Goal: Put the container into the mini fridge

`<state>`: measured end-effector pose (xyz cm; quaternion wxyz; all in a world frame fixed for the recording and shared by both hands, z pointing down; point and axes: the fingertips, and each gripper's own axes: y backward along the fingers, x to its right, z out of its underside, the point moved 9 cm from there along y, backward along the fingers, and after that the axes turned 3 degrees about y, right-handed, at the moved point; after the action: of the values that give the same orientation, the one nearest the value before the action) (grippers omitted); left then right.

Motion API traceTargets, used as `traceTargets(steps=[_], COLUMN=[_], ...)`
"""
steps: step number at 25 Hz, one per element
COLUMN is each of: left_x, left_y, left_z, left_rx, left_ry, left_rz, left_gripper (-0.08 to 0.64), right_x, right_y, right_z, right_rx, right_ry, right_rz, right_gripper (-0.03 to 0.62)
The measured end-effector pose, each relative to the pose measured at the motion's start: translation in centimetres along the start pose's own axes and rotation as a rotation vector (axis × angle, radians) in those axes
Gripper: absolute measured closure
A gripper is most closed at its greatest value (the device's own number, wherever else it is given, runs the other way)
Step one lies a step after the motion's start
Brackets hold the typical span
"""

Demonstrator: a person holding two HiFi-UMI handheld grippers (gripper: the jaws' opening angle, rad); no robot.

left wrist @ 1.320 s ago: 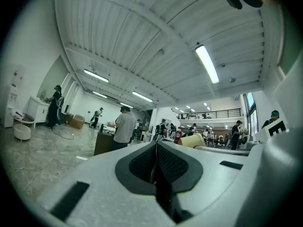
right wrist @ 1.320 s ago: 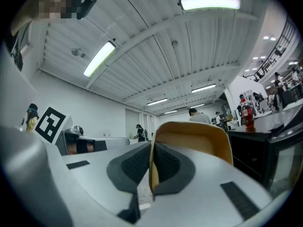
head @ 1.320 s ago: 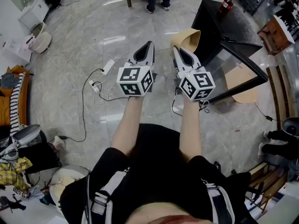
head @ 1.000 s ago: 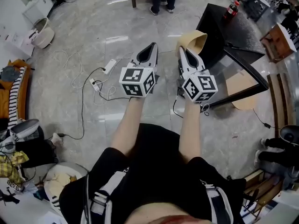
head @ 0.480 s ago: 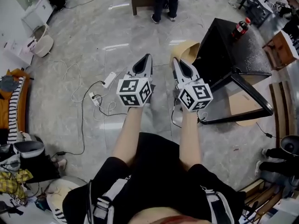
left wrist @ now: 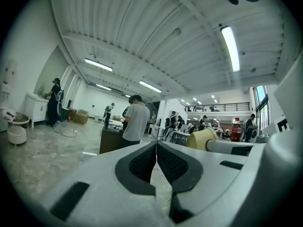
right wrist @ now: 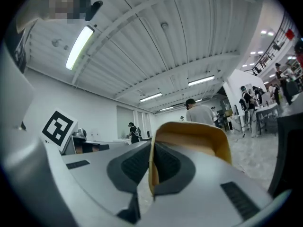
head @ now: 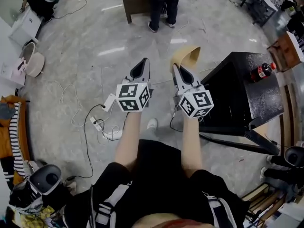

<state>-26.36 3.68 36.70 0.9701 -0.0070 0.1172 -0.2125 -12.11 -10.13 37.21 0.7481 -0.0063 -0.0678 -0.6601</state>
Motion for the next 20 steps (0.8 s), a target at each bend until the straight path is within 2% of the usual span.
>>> traceTargets(steps=[3, 5, 14, 20], left_x=[-3.2, -3.8, -2.3, 1.7], left_y=[-3.2, -5.4, -11.9, -15.0], left_z=[-0.8, -0.9, 1.6, 5.8], left_rx=[-0.013, -0.015, -0.132, -0.229], left_ry=[0.012, 0.027, 0.042, 0.069], left_rz=[-0.012, 0.009, 0.149, 0.252], left_gripper=[0.549, 0.549, 0.549, 0.549], right_x=[1.5, 2.8, 4.8, 5.7], right_y=[-3.0, -4.4, -5.6, -2.4], right_z=[-0.2, 0.2, 1.7, 3.3], right_rx=[-0.024, -0.057, -0.210, -0.366], right_ry=[0.032, 0.047, 0.153, 0.257], right_rz=[0.025, 0.040, 0.090, 0.052], right_gripper=[0.575, 0.575, 0.575, 0.575])
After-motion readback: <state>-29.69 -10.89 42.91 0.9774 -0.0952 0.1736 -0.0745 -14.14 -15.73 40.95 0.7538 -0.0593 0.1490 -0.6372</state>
